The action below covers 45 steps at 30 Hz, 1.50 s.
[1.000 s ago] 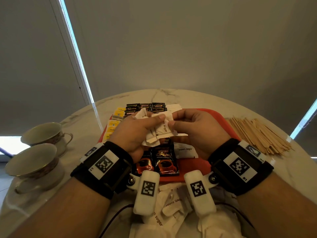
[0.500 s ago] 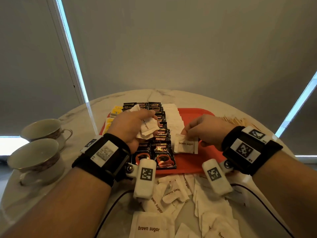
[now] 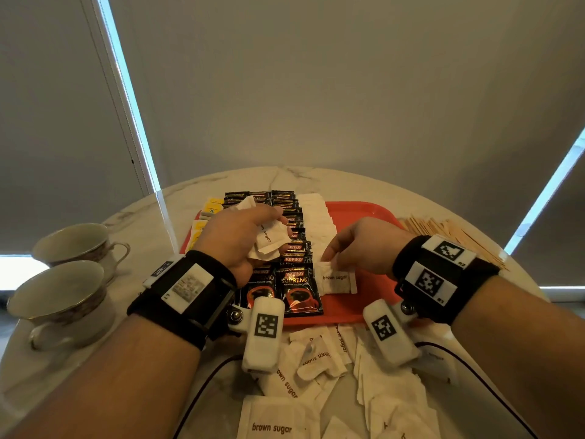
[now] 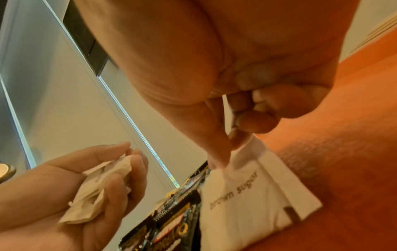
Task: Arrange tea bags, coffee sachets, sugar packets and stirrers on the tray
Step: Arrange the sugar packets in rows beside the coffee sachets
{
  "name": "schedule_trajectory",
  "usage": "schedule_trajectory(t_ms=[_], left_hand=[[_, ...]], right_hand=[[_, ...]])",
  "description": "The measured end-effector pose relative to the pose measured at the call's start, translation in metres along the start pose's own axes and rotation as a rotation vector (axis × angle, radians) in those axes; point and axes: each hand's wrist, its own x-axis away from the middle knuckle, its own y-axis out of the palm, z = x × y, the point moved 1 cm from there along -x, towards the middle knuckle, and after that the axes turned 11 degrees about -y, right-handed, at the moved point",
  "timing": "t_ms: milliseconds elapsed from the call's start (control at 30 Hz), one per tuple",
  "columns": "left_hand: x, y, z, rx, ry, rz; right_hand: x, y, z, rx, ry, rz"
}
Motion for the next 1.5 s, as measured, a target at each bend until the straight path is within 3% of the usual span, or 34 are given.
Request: schedule_trajectory(t_ms=[167, 467, 700, 867, 1233, 1500], left_hand=[[0.0, 0.0, 0.0, -0.005, -0.013, -0.004], [0.004, 0.002, 0.0, 0.004, -0.063, -0.082], [0.003, 0.003, -0.003, -0.004, -0.007, -0.081], [0.002, 0.0, -0.003, -0.012, 0.068, -0.067], [0.002, 0.002, -0.004, -0.106, 0.122, -0.071], [0.003, 0.005, -0.008, -0.048, 0.006, -0.052]], right_hand=[[0.007, 0.002, -0.001, -0.104, -0.034, 0.12], [0.017, 0.017, -0.003, -0.383, 0.093, -0.068], [0.012, 0.01, -0.02, -0.84, 0.028, 0.042], [0.001, 0.019, -0.024, -0.864, -0.115, 0.096], [-0.004, 0.034, -0.012, -1.011, -0.175, 0.257], [-0.003, 0.036, -0.008, -1.077, -0.221, 0.35]])
